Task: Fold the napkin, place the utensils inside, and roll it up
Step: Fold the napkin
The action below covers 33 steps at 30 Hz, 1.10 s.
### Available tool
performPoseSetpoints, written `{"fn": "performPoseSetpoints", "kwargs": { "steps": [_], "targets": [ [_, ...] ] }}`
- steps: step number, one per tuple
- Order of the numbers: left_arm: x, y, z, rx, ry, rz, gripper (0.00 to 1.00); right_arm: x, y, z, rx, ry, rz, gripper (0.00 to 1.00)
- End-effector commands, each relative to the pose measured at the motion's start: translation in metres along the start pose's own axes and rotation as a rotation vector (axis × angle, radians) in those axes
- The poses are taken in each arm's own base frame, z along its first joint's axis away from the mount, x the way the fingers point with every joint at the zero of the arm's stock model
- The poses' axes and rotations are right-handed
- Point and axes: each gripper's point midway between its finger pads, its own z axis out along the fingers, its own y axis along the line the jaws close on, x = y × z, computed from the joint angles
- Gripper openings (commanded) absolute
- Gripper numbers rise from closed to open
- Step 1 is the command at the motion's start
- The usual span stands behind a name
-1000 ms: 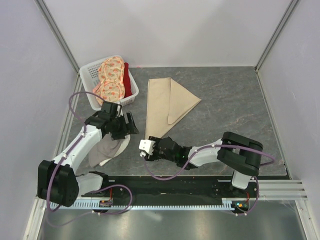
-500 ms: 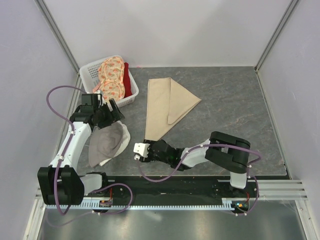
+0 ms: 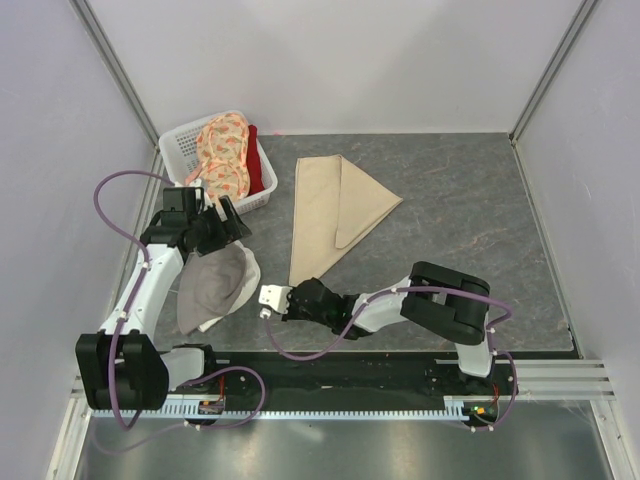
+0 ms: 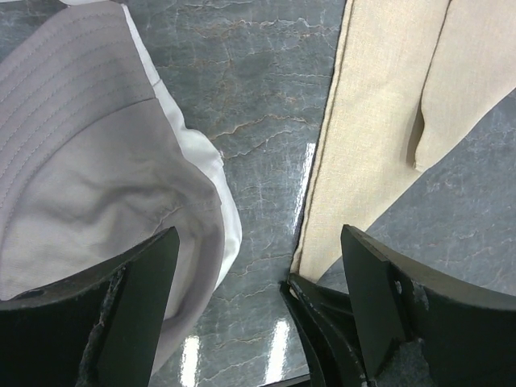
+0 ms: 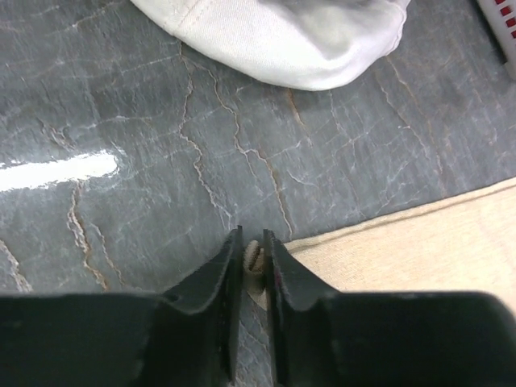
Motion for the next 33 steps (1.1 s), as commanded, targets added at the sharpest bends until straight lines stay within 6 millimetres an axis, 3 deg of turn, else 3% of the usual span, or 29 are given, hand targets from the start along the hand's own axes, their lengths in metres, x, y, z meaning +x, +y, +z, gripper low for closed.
{"fn": "performPoseSetpoints", "kwargs": {
  "steps": [1, 5, 9, 15, 21, 24, 28, 29, 33],
  "targets": [
    [-0.012, 0.005, 0.0, 0.016, -0.043, 0.033, 0.89, 0.024, 0.019, 0.003, -0.065, 0.107, 0.037, 0.2],
    [-0.011, 0.007, 0.001, 0.015, -0.041, 0.035, 0.89, 0.006, 0.025, 0.007, -0.122, 0.09, 0.089, 0.0],
    [-0.013, 0.01, 0.0, 0.005, -0.052, 0.04, 0.89, -0.02, 0.029, 0.005, -0.178, 0.038, 0.177, 0.0],
    [-0.016, 0.009, -0.005, 0.006, -0.073, 0.049, 0.88, -0.08, 0.032, -0.01, -0.276, -0.099, 0.335, 0.0],
    [-0.015, 0.008, -0.006, 0.008, -0.075, 0.049, 0.88, -0.111, 0.01, -0.023, -0.23, -0.156, 0.427, 0.0],
    [-0.015, 0.009, -0.006, 0.008, -0.074, 0.049, 0.88, -0.121, -0.022, -0.03, -0.178, -0.188, 0.492, 0.0],
    [-0.014, 0.01, -0.005, 0.006, -0.072, 0.05, 0.88, -0.117, -0.079, -0.042, -0.104, -0.249, 0.604, 0.0],
    [-0.014, 0.01, -0.005, 0.004, -0.072, 0.05, 0.88, -0.113, -0.101, -0.045, -0.073, -0.275, 0.628, 0.0],
    [-0.014, 0.011, -0.004, 0.001, -0.069, 0.047, 0.88, -0.103, -0.152, -0.063, 0.007, -0.346, 0.719, 0.0]
  ]
}}
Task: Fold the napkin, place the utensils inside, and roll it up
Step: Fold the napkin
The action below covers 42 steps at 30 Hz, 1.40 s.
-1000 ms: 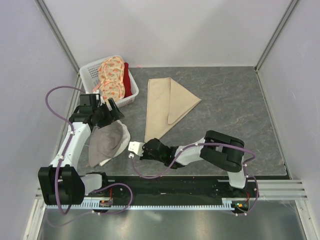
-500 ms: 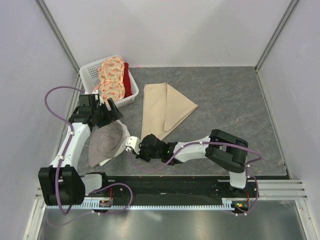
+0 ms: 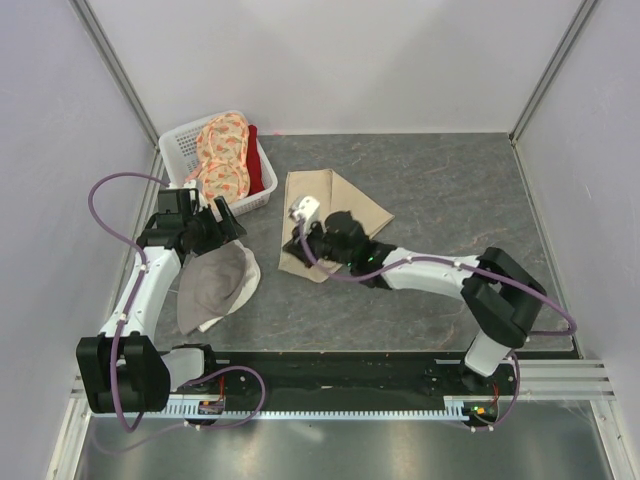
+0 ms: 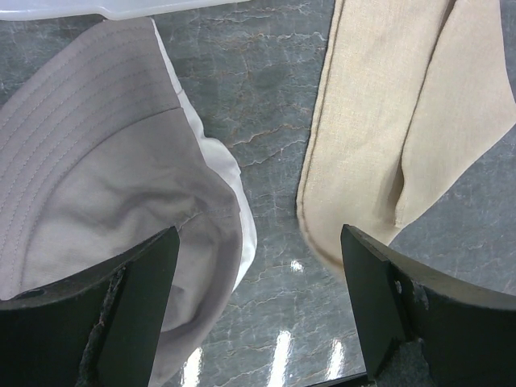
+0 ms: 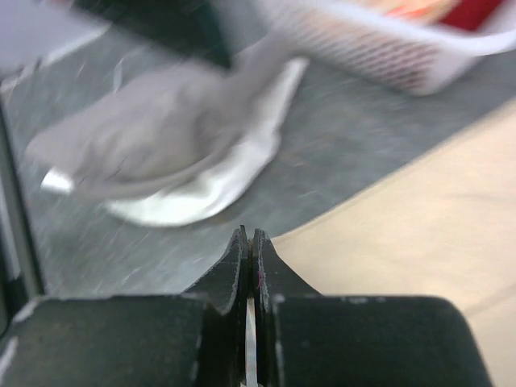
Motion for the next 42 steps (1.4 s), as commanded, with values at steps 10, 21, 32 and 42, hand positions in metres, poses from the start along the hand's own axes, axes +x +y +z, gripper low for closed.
{"fn": "performPoseSetpoints", "kwargs": {
  "steps": [10, 21, 32, 42],
  "targets": [
    [-0.007, 0.0, 0.0, 0.016, -0.026, 0.043, 0.88, -0.078, -0.118, -0.078, 0.174, -0.348, 0.24, 0.0],
    [-0.005, -0.002, 0.002, 0.027, -0.016, 0.039, 0.88, -0.052, -0.189, -0.112, 0.341, -0.366, 0.307, 0.0],
    [-0.004, -0.001, 0.002, 0.026, -0.011, 0.04, 0.88, -0.001, -0.245, -0.103, 0.408, -0.329, 0.409, 0.0],
    [-0.003, -0.002, 0.003, 0.031, -0.008, 0.04, 0.88, 0.045, -0.267, -0.106, 0.487, -0.281, 0.47, 0.0]
  ]
}}
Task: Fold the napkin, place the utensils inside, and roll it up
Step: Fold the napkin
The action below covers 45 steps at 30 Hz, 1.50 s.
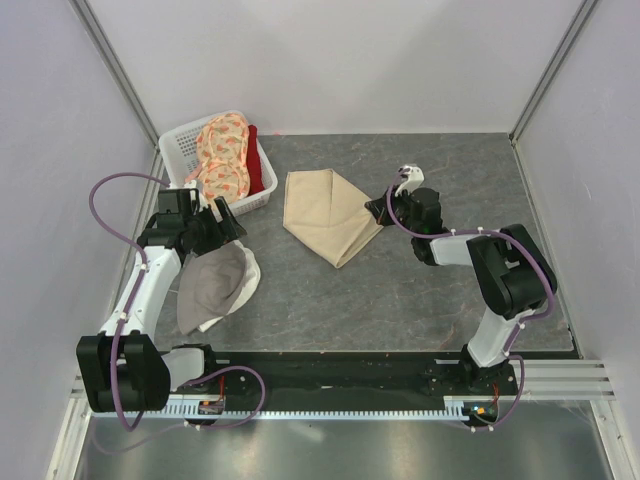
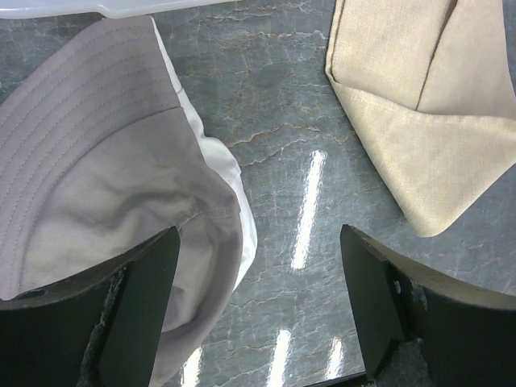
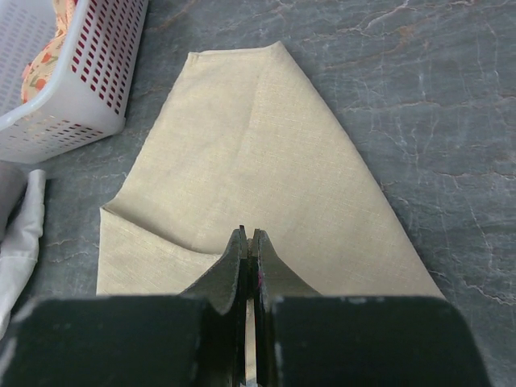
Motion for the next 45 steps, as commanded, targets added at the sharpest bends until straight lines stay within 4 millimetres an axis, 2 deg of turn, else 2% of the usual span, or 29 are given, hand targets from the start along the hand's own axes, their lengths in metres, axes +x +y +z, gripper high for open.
{"fn": "performPoseSetpoints", "kwargs": {
  "steps": [1, 13, 15, 16, 17, 19, 21, 23, 26, 28, 29, 31, 32, 34, 39, 43, 45],
  "targets": [
    [-0.004, -0.002, 0.003, 0.032, -0.011, 0.041, 0.88, -0.01, -0.008, 0.002, -0.001, -0.058, -0.005, 0.0],
    [0.0, -0.004, 0.005, 0.049, 0.007, 0.037, 0.88, 0.014, -0.044, 0.011, 0.066, 0.013, -0.006, 0.0],
    [0.0, -0.005, 0.005, 0.053, 0.008, 0.037, 0.88, 0.011, -0.046, 0.011, 0.064, 0.021, 0.001, 0.11],
    [0.001, -0.005, 0.005, 0.053, 0.012, 0.034, 0.88, 0.009, -0.046, 0.01, 0.067, 0.02, 0.003, 0.19],
    [0.0, -0.005, 0.005, 0.055, 0.009, 0.037, 0.88, 0.002, -0.044, 0.007, 0.065, 0.006, 0.0, 0.34],
    [0.0, -0.006, 0.004, 0.056, 0.008, 0.036, 0.88, -0.008, -0.041, 0.002, 0.065, -0.008, -0.009, 0.42],
    [0.0, -0.006, 0.005, 0.061, 0.01, 0.034, 0.88, -0.009, -0.043, -0.002, 0.075, 0.005, -0.027, 0.51],
    [0.001, -0.007, 0.005, 0.069, 0.014, 0.034, 0.88, -0.015, -0.04, -0.004, 0.071, 0.008, -0.054, 0.7],
    [0.002, -0.009, 0.005, 0.076, 0.016, 0.033, 0.88, -0.008, -0.041, -0.002, 0.054, 0.066, -0.104, 0.79],
    [0.001, -0.009, 0.005, 0.079, 0.014, 0.034, 0.88, 0.005, -0.048, -0.001, 0.055, 0.133, -0.135, 0.82],
    [0.001, -0.01, 0.004, 0.08, 0.014, 0.034, 0.88, 0.004, -0.048, 0.001, 0.047, 0.143, -0.152, 0.83],
    [0.002, -0.01, 0.005, 0.083, 0.017, 0.035, 0.88, 0.015, -0.054, 0.002, 0.043, 0.192, -0.162, 0.84],
    [0.002, -0.01, 0.004, 0.084, 0.017, 0.033, 0.88, 0.015, -0.049, 0.005, 0.002, 0.206, -0.162, 0.84],
    [0.003, -0.011, 0.005, 0.09, 0.02, 0.033, 0.88, 0.02, -0.056, 0.008, -0.009, 0.23, -0.143, 0.84],
    [0.002, -0.012, 0.004, 0.095, 0.019, 0.033, 0.88, 0.019, -0.063, 0.018, 0.009, 0.262, -0.11, 0.78],
    [0.002, -0.014, 0.004, 0.103, 0.019, 0.034, 0.88, 0.016, -0.072, 0.017, 0.045, 0.245, -0.089, 0.75],
    [0.004, -0.014, 0.004, 0.108, 0.024, 0.031, 0.88, 0.015, -0.077, 0.016, 0.059, 0.239, -0.064, 0.7]
  ]
}}
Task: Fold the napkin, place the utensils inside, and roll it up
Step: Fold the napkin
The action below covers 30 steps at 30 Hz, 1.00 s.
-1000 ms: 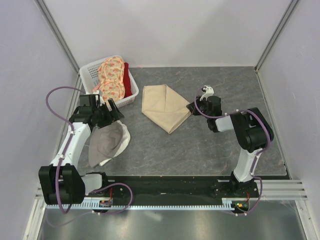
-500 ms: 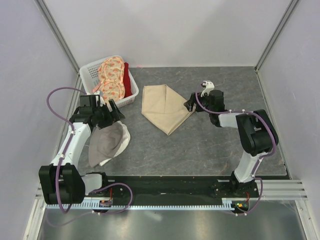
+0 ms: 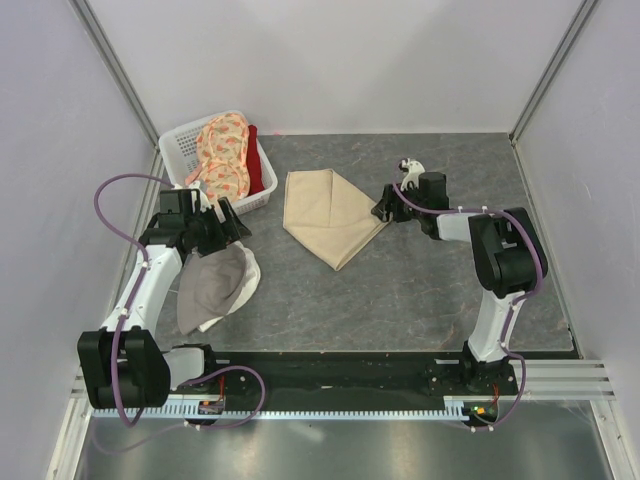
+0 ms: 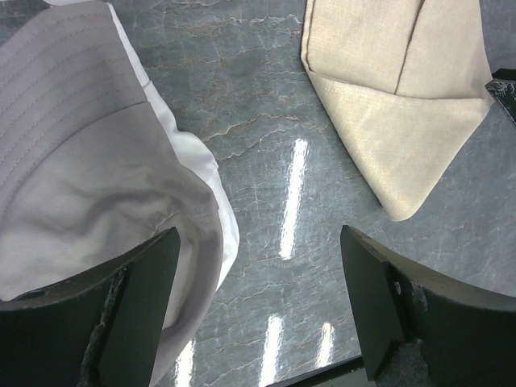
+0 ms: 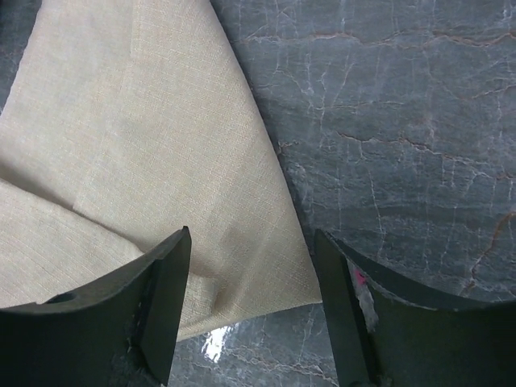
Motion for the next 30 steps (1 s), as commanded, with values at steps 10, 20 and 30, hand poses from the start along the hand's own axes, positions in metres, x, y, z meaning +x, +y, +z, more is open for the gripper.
{"fn": "performPoseSetpoints", "kwargs": {
  "steps": [10, 20, 30],
  "targets": [
    [-0.004, -0.007, 0.001, 0.055, -0.013, 0.035, 0.88, 0.004, -0.018, 0.003, 0.031, 0.028, 0.096, 0.42],
    [-0.001, -0.009, 0.0, 0.074, -0.01, 0.032, 0.87, 0.03, -0.011, -0.015, 0.052, 0.091, 0.214, 0.02],
    [0.018, -0.04, 0.0, 0.161, 0.03, 0.08, 0.85, 0.082, 0.001, -0.086, 0.204, 0.149, 0.4, 0.0]
  ]
}}
